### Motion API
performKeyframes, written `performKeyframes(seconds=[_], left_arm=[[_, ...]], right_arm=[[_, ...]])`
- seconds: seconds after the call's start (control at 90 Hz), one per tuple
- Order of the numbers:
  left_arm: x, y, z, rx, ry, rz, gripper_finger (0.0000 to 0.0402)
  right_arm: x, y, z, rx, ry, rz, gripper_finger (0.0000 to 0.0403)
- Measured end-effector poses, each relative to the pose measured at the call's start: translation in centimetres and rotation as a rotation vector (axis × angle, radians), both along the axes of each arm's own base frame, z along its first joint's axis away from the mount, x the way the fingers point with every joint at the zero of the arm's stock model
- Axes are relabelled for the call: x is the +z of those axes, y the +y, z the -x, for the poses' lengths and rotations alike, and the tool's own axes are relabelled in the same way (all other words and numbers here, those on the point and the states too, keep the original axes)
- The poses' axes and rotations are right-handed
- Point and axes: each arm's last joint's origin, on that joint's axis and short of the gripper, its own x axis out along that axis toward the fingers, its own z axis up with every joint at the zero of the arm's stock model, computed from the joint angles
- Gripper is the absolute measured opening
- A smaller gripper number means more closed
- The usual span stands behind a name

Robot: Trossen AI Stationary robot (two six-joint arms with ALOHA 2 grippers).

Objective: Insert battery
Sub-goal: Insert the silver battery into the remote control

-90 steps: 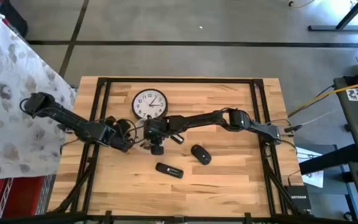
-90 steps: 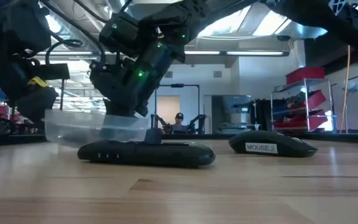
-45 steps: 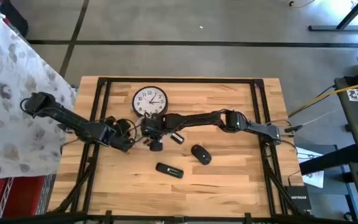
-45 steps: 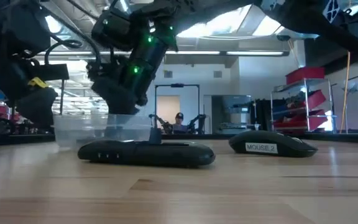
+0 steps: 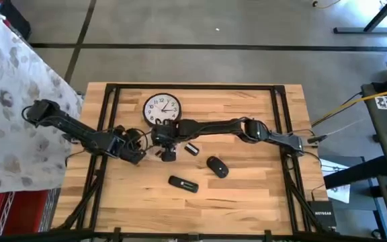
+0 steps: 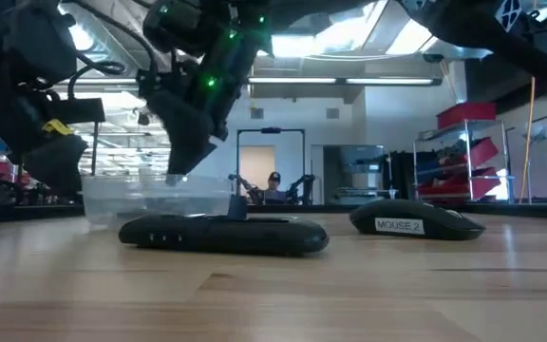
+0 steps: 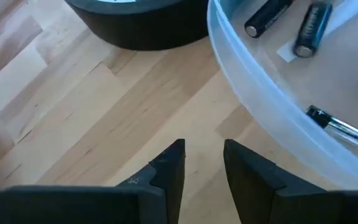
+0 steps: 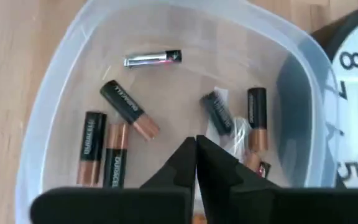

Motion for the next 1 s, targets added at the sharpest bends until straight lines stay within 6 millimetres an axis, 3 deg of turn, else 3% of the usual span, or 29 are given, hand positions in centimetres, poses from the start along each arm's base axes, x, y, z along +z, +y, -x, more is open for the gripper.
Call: performKeyframes(seconds=[0.144,0.456,0.556,0.822,1.0], left_arm=[[0.0,0.0,0.0,0.003,-0.002,-0.005,0.0096],[0.0,0.0,-0.1,0.002,-0.009,-0.003,0.0096],[0.0,0.0,-0.1,0.001,-0.01,-0.002,0.0096],[0.0,0.0,-0.1,0.001,-0.014,-0.001,0.0096],[0.0,-0.1,-0.2,-0.001,-0.029,0.004,0.0096]], right_arm=[[2.4,0.8,0.5,-0.001,-0.041,0.034,0.0003],[0.8,-0.5,0.8,-0.003,0.003,-0.013,0.0007],[-0.3,-1.2,0.8,0.007,0.014,-0.077,0.004],[-3.2,-1.8,0.3,-0.032,-0.069,-0.175,0.0172],[-4.7,-1.5,0.4,-0.071,-0.083,-0.166,0.0205]])
